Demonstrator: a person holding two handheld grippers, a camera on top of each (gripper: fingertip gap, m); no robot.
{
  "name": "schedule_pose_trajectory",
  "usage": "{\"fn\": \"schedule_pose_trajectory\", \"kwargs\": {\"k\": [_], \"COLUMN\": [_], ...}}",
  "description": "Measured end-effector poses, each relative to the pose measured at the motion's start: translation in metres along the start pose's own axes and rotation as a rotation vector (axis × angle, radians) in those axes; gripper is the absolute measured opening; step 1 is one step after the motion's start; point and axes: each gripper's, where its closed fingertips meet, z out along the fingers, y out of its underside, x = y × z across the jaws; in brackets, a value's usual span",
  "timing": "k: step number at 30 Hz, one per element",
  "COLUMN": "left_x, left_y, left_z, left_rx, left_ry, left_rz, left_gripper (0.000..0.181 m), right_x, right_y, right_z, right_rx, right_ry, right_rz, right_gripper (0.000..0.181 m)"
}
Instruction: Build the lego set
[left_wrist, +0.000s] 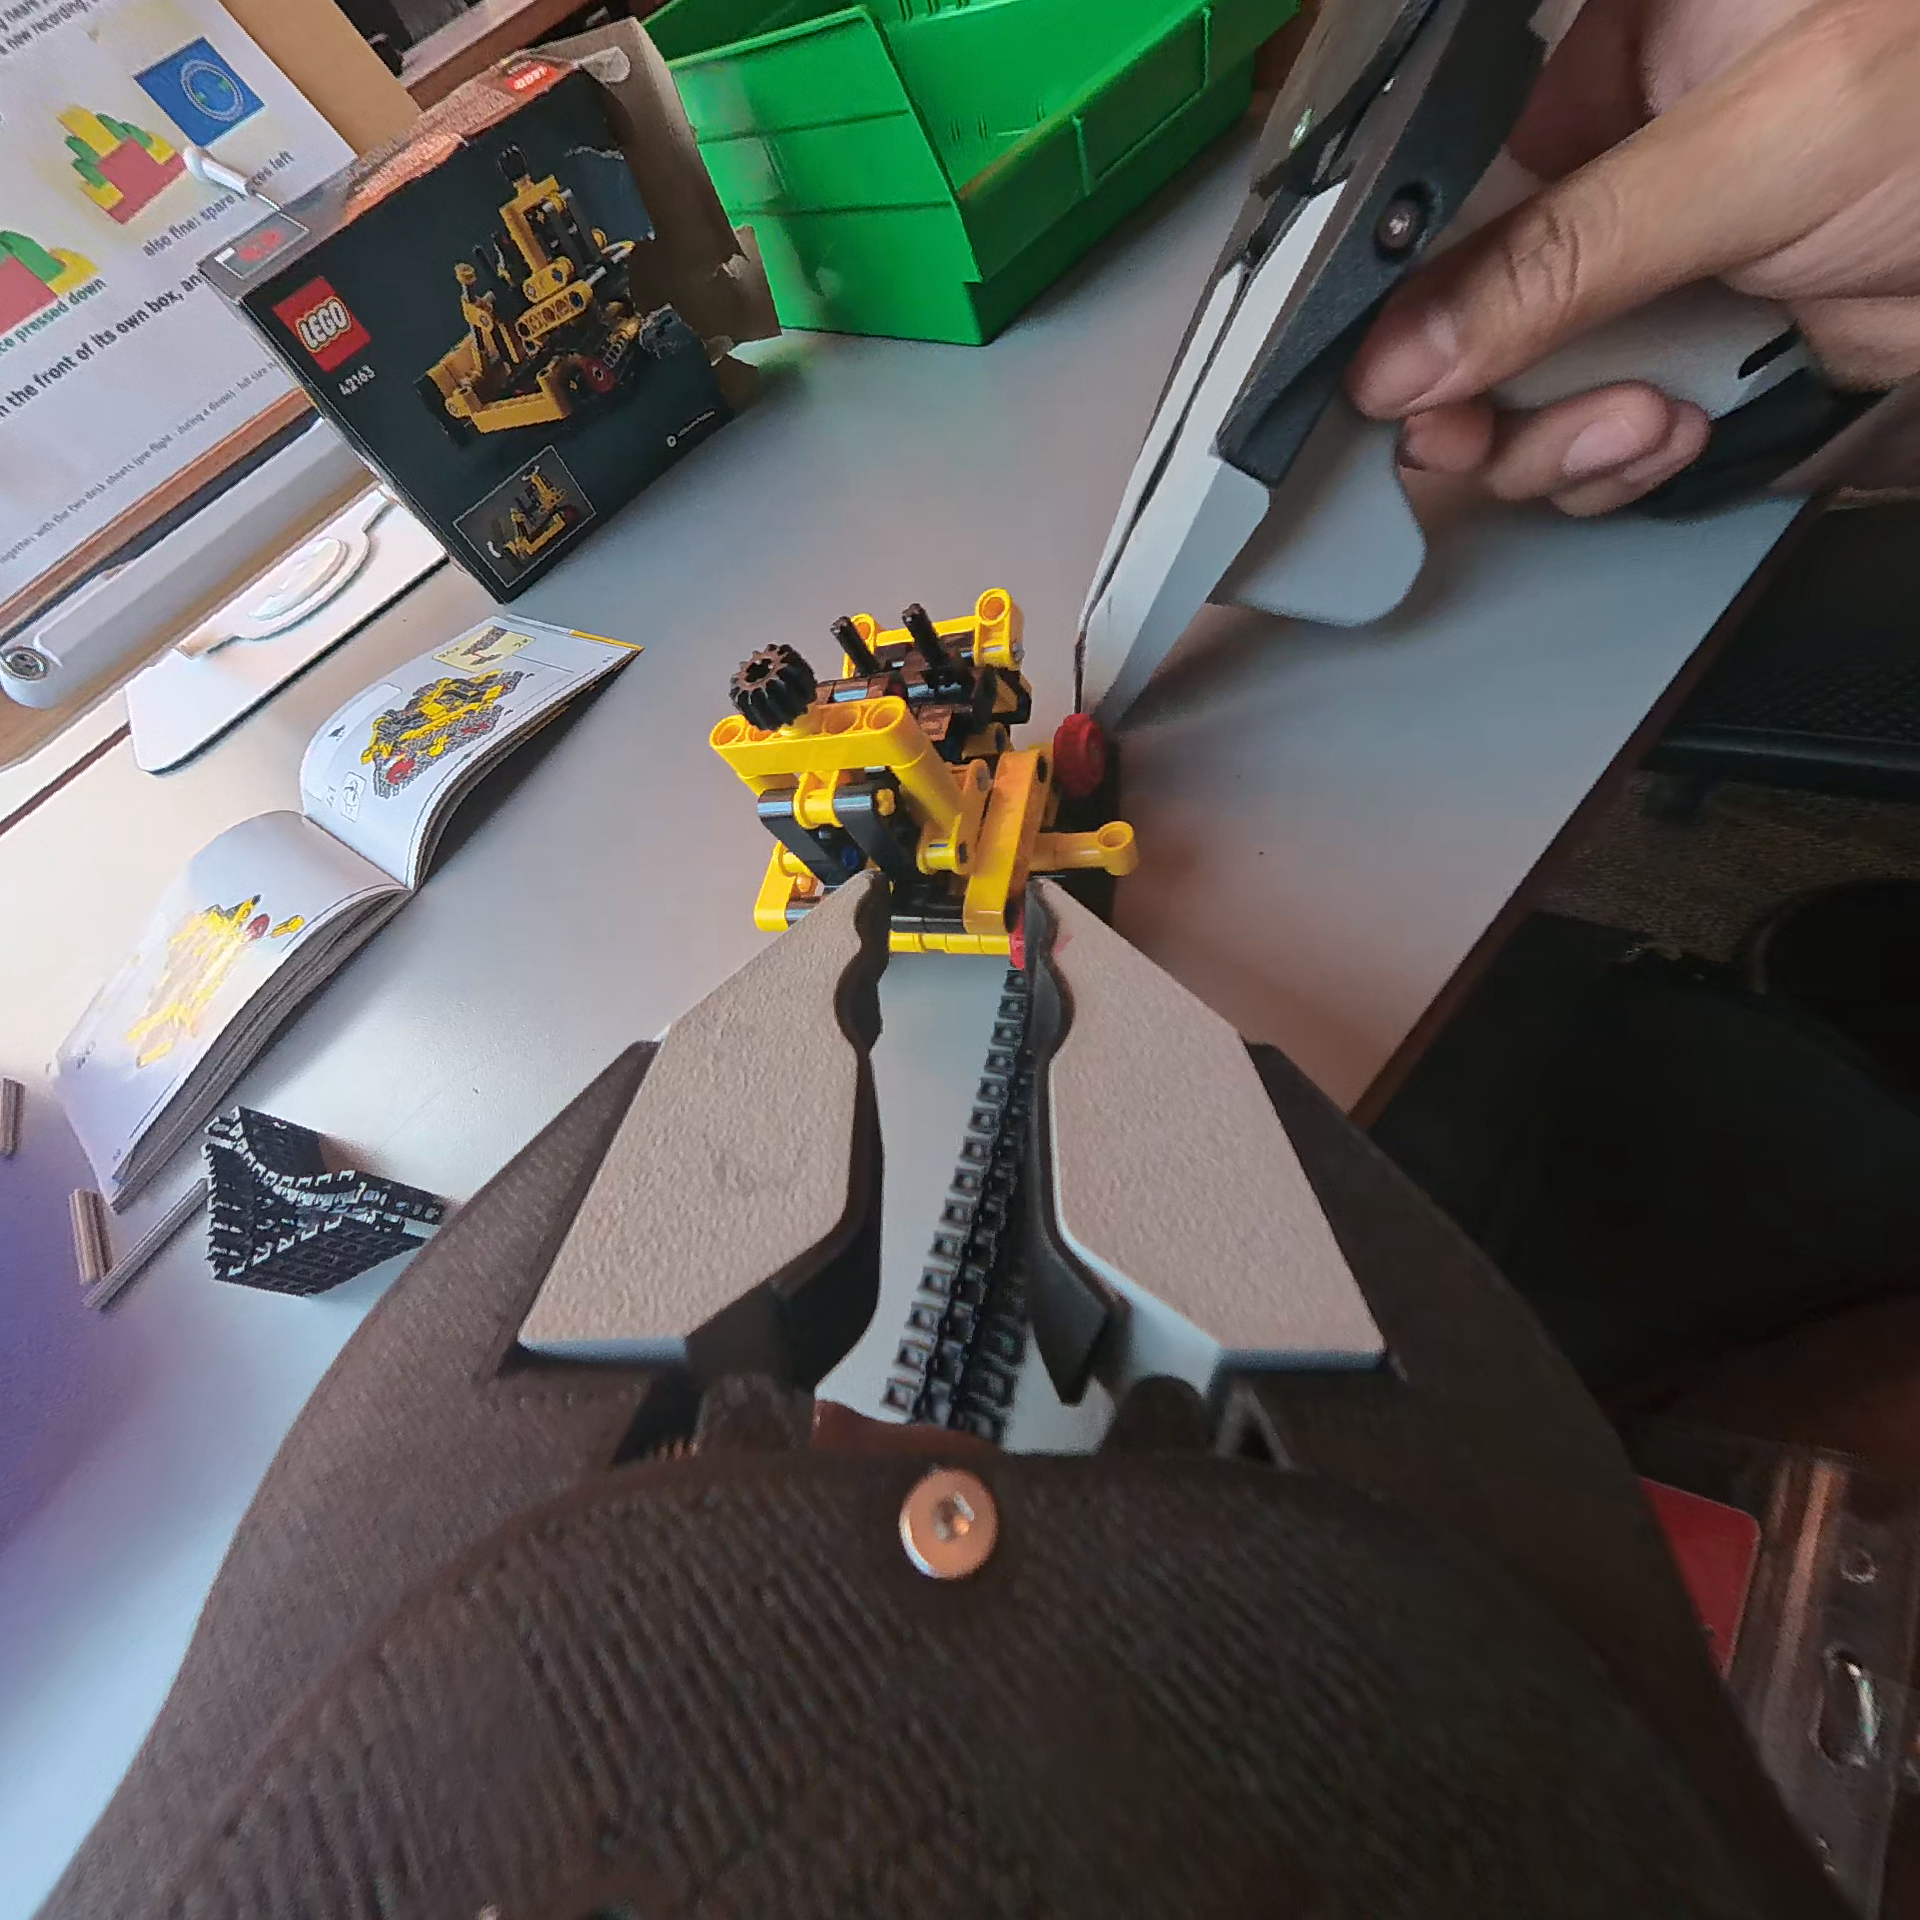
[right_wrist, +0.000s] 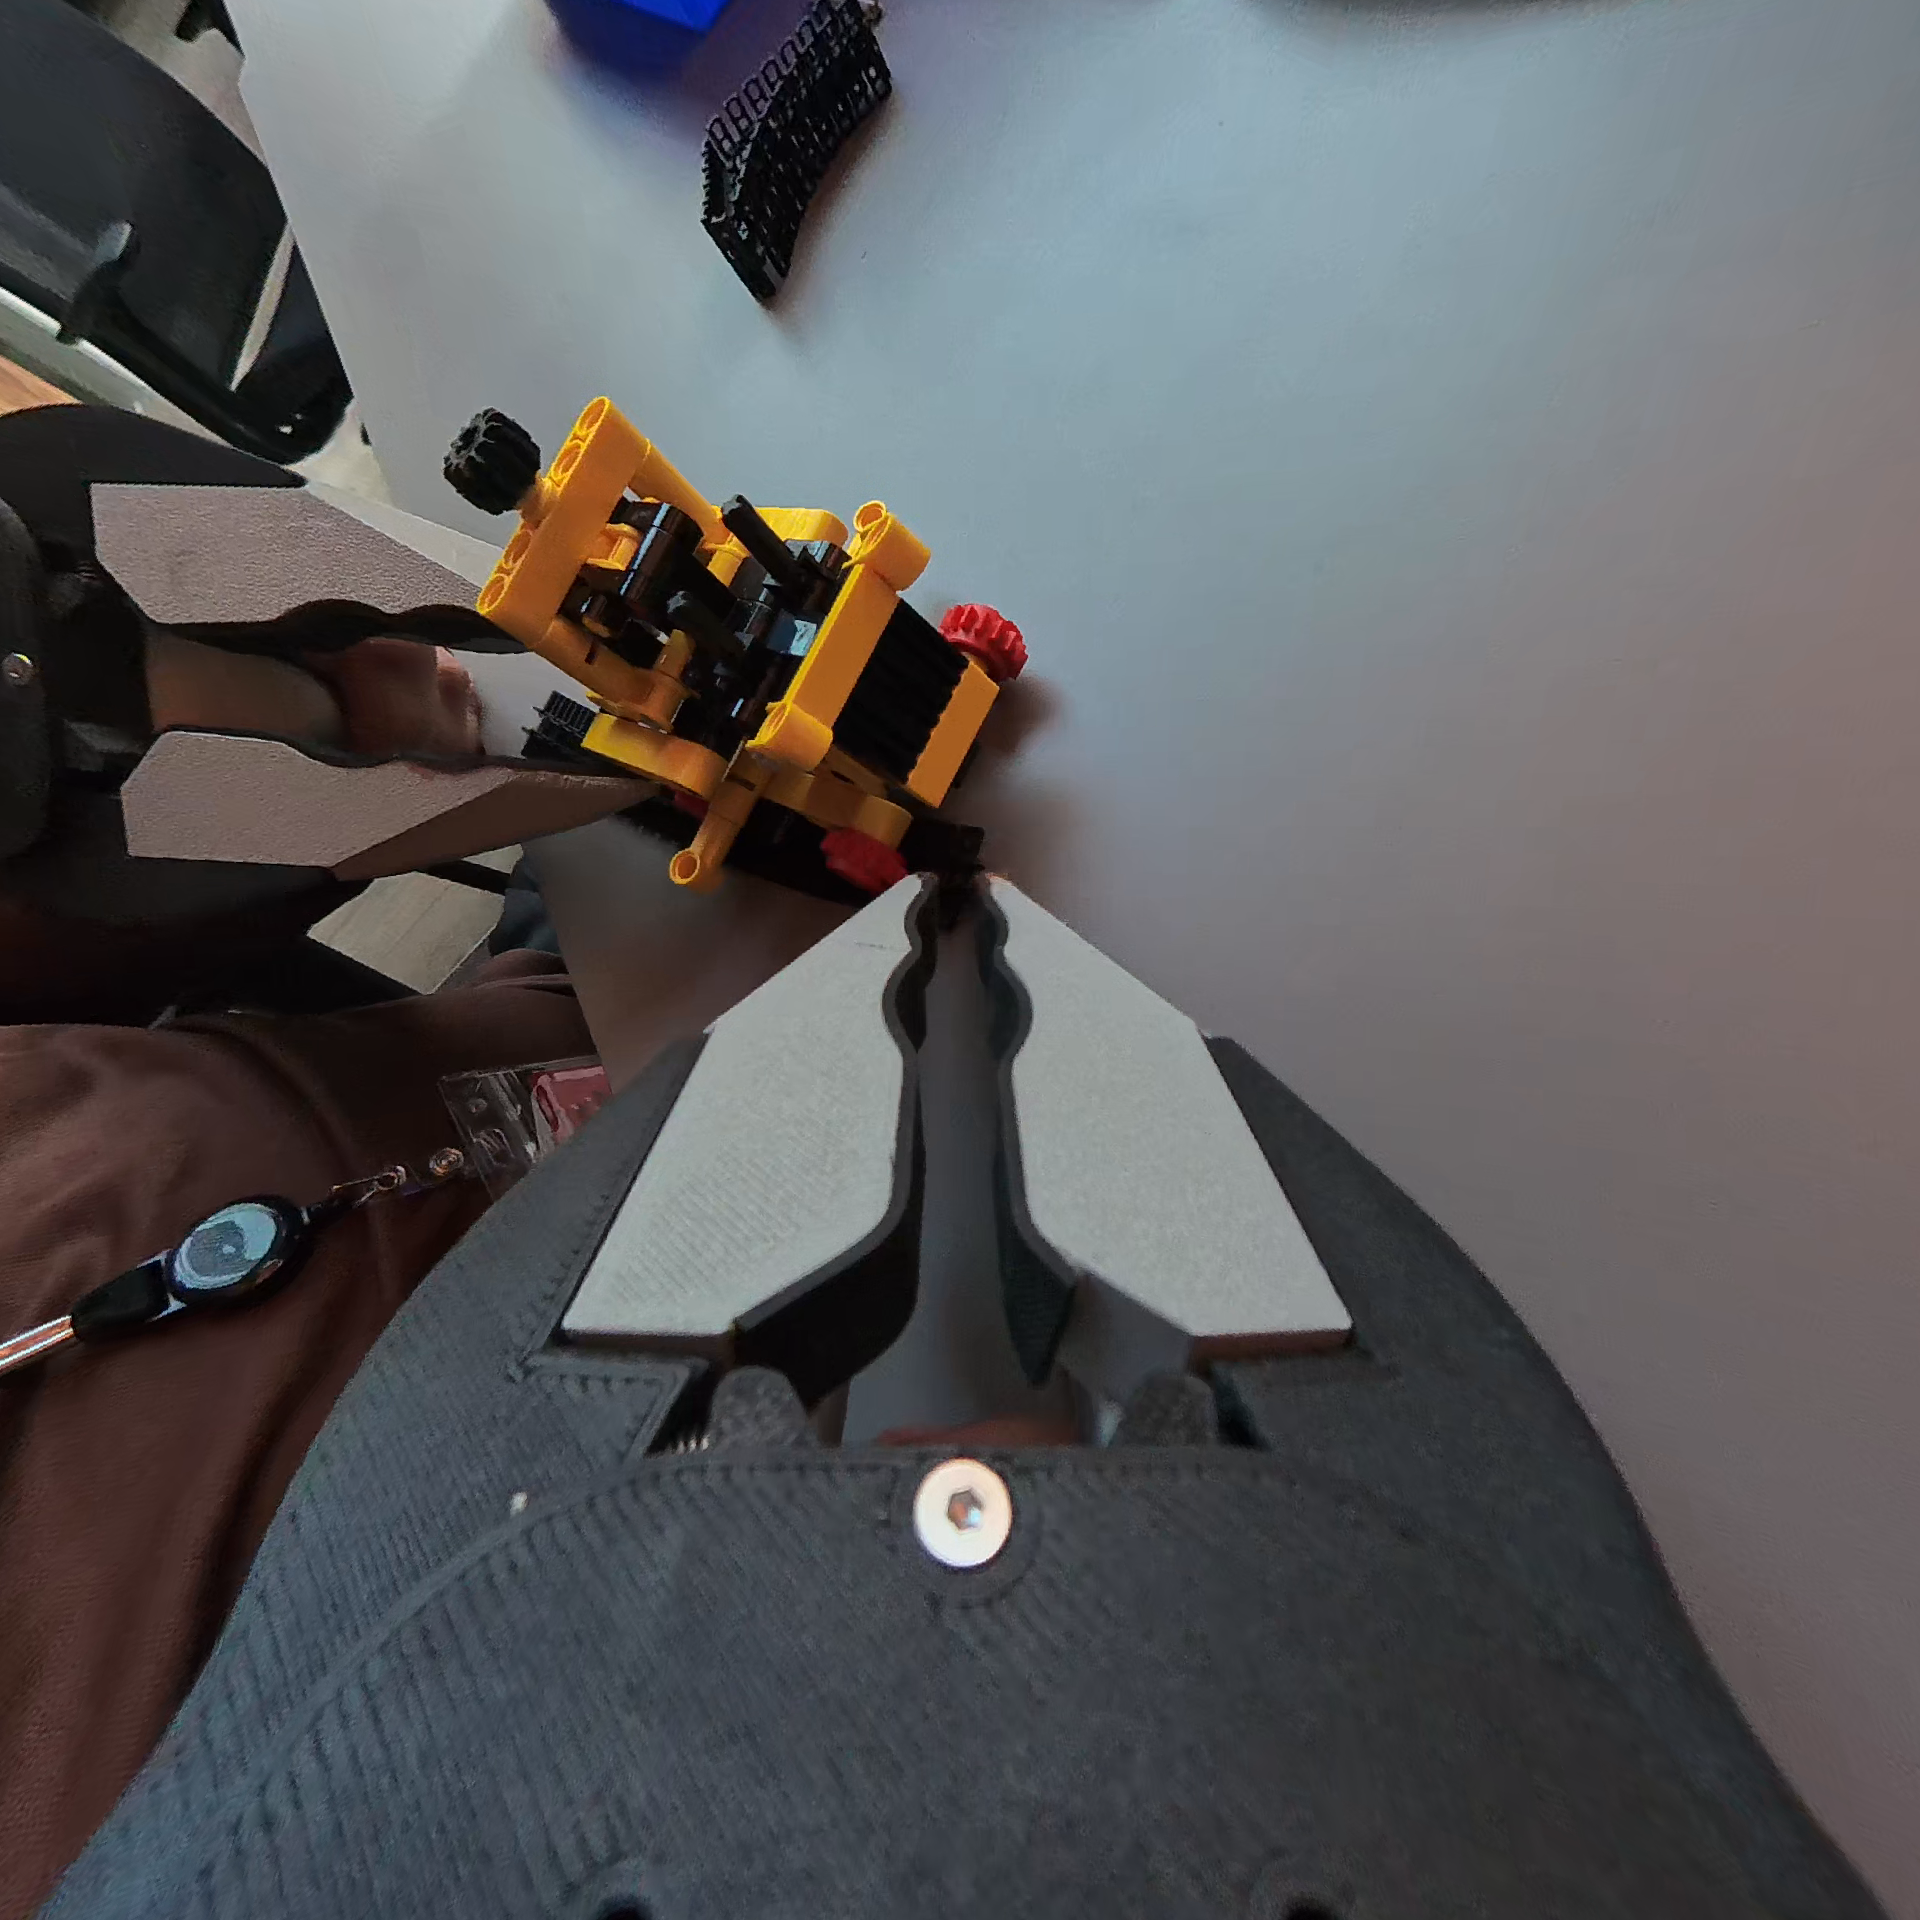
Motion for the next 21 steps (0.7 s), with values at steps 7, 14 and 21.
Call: {"fn": "schedule_pose_trajectory", "kwargs": {"k": [7, 14, 21], "left_x": [0.0, 0.0, -0.003], "left_y": [0.0, 0.001, 0.001], "left_z": [0.0, -0.002, -0.015], "left_rx": [0.002, -0.004, -0.006], "left_ry": [-0.003, -0.014, -0.032], "left_rz": [-0.001, -0.001, 0.007], "left_gripper": [0.022, 0.024, 0.02], "right_x": [0.003, 0.004, 0.003], "right_y": [-0.002, -0.002, -0.003], "right_z": [0.002, 0.002, 0.002], "right_rx": [-0.001, -0.001, 0.008], "right_ry": [0.015, 0.038, 0.067], "right_rz": [-0.007, -0.024, -0.065], "right_gripper": [0.0, 0.0, 0.003]}}
